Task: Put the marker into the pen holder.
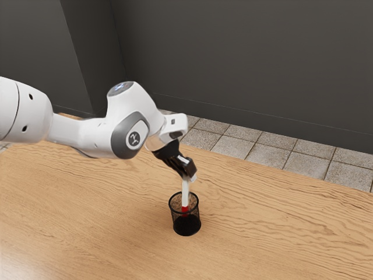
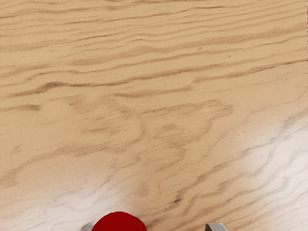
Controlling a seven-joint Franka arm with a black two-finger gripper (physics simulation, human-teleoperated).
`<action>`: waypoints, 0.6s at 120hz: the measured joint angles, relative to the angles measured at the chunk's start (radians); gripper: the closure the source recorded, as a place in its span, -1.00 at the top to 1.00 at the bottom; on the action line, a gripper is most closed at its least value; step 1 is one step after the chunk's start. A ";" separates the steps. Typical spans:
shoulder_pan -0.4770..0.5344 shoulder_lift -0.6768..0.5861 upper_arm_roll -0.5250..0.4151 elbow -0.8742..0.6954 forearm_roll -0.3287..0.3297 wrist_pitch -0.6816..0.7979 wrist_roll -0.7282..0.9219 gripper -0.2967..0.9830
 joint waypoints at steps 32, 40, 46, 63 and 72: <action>0.002 -0.110 -0.001 0.005 0.039 -0.046 0.037 0.35; 0.003 -0.159 -0.001 0.050 0.096 -0.135 0.045 0.40; 0.001 -0.177 -0.002 0.117 0.143 -0.230 0.055 0.43; -0.015 -0.165 -0.008 0.347 0.257 -0.504 0.113 0.48; -0.024 -0.160 -0.011 0.400 0.288 -0.615 0.141 0.50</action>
